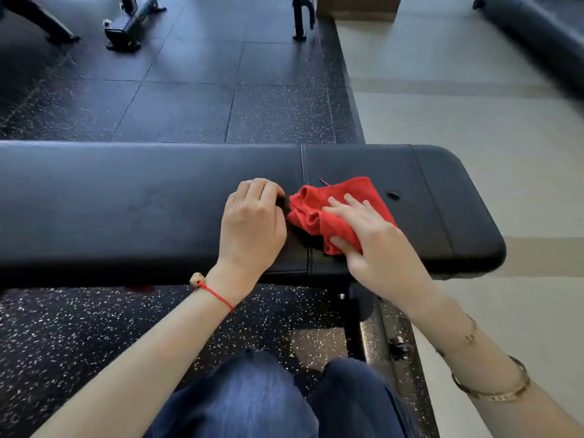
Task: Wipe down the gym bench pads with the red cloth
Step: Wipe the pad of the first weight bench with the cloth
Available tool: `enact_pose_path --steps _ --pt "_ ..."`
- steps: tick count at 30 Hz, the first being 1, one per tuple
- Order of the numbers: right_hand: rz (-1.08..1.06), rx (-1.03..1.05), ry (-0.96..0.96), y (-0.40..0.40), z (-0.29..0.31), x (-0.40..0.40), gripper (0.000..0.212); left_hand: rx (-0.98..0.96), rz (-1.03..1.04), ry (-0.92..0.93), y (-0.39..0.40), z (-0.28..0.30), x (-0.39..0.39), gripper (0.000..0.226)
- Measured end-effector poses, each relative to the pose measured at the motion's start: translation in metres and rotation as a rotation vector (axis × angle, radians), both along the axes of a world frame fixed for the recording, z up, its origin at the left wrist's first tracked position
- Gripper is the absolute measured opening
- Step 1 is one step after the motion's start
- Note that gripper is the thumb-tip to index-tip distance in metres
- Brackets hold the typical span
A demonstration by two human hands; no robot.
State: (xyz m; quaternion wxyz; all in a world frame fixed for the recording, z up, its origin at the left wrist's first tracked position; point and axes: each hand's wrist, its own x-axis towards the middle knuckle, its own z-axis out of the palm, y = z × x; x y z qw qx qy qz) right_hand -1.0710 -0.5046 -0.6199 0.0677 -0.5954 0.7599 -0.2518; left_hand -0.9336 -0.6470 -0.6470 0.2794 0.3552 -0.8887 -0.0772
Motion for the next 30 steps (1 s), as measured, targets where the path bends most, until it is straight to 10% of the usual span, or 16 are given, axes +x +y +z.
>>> enact_pose_path --steps 9,30 --pt "-0.079 0.129 0.04 -0.086 0.012 -0.026 0.043 0.053 0.103 0.097 0.01 -0.003 -0.009 0.021" --pt "-0.002 0.018 0.04 -0.015 0.001 -0.007 0.045 0.023 0.164 0.151 0.019 0.0 -0.008 0.022"
